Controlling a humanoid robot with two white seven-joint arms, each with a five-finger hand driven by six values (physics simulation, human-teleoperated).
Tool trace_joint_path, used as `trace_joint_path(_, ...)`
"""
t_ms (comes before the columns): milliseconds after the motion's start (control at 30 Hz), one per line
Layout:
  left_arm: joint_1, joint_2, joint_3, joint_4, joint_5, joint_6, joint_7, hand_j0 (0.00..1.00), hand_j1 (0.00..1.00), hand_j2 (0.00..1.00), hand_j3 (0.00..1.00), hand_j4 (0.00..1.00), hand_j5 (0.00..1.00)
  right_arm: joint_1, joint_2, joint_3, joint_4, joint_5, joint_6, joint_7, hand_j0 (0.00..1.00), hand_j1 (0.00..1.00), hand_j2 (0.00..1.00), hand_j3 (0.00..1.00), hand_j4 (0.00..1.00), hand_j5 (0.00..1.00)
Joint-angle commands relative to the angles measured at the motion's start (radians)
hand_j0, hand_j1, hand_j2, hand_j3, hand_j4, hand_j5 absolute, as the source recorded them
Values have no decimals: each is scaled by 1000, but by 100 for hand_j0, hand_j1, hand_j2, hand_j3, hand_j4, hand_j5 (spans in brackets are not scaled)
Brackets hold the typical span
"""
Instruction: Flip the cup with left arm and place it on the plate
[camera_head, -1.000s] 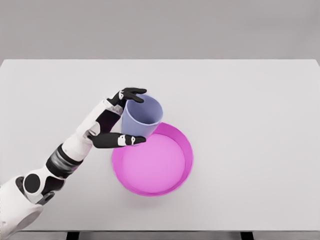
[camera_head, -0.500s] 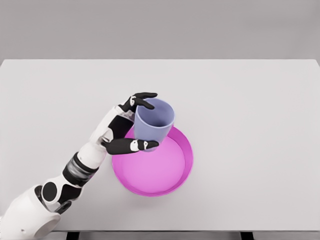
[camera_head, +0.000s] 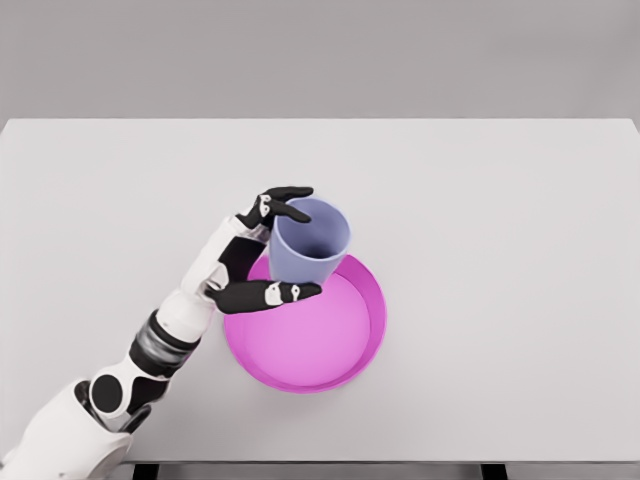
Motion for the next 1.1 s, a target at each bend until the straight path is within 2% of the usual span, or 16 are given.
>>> trace_joint_path(0, 0, -7, 1, -1, -29, 0, 1, 51, 51, 51, 51, 51, 51, 0, 0, -1, 0, 0, 0, 0, 100, 100, 100, 100, 100, 100)
trace_joint_path(233, 51, -75, 35, -3, -14, 0, 19, 51, 51, 51, 51, 51, 51, 0, 0, 1, 0, 0, 0, 0, 100, 100, 100, 100, 100, 100)
trace_joint_path(667, 92, -81, 35, 11, -15, 0, 18, 52, 52, 52, 52, 52, 52, 0, 0, -1, 0, 0, 0, 0, 100, 100, 100, 100, 100, 100)
trace_joint_path(867, 92, -78, 33, 9, -14, 0, 18, 75, 75, 75, 75, 75, 75, 0, 0, 1, 0, 0, 0, 0, 100, 100, 100, 100, 100, 100)
trace_joint_path(1067, 91, -72, 35, 8, -14, 0, 18, 83, 83, 83, 83, 83, 83, 0, 0, 1, 0, 0, 0, 0, 100, 100, 100, 100, 100, 100)
